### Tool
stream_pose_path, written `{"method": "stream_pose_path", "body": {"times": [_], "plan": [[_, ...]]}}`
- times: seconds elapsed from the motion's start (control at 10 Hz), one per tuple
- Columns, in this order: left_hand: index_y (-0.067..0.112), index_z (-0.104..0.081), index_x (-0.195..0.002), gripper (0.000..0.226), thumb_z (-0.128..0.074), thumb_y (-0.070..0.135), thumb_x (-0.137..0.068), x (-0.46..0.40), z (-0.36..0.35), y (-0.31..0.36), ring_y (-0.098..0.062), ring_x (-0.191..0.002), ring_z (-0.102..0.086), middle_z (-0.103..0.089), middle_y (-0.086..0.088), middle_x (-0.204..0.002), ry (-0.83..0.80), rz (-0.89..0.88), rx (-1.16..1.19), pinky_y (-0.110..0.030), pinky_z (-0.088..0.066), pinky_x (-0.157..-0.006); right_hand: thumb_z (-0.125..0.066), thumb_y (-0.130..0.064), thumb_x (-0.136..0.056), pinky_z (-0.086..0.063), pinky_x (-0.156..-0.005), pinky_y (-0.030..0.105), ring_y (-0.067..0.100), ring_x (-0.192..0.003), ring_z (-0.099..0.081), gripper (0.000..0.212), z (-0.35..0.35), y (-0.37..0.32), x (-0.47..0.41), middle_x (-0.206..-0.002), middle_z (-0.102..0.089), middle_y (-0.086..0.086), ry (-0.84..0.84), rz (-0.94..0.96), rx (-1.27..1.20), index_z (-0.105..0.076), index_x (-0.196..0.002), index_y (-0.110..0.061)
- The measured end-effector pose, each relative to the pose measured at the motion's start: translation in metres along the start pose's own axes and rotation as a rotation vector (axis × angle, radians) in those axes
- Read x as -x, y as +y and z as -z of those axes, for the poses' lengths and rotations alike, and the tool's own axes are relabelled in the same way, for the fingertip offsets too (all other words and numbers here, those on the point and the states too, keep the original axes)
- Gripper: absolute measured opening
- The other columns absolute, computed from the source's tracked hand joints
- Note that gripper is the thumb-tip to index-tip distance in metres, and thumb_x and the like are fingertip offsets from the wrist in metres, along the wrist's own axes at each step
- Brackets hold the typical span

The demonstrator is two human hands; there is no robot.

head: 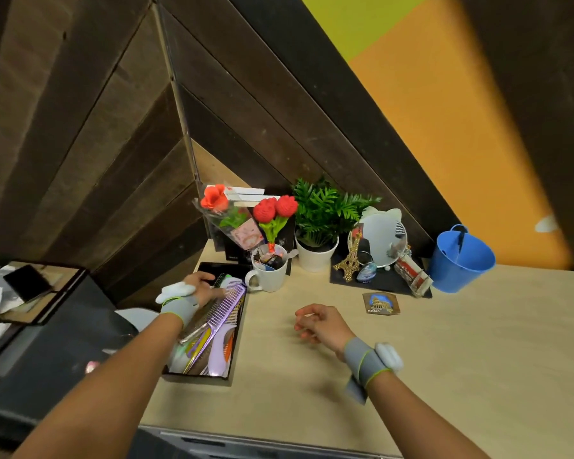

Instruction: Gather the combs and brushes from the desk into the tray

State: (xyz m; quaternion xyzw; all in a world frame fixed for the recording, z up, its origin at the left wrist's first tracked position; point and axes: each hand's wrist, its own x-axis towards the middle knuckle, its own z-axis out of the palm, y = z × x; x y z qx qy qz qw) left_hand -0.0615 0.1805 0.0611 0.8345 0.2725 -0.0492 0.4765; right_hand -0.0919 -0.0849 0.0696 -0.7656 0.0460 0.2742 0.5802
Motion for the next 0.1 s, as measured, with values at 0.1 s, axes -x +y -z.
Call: {"method": "stream_pose_path", "body": {"times": [0.1], "plan": [[-0.004,-0.059,-0.116,0.042,-0.07,0.008,-0.077,0.0071,-0.0069,0.0038,-0.016,-0.061,-0.056,-0.051,-0.001,-0.067,-0.03,0.039,0.117,-0.025,-0.042,-0.064,-0.055,-0.009,-0.088,-0.036,-0.04,0.014,-0.001,-0.038,-0.052,0.005,-0.0005,-0.0008,0.0043,-0.068,-0.06,0.001,-0.001,0.007,-0.021,-0.057,-0.088,-0.014]]}}
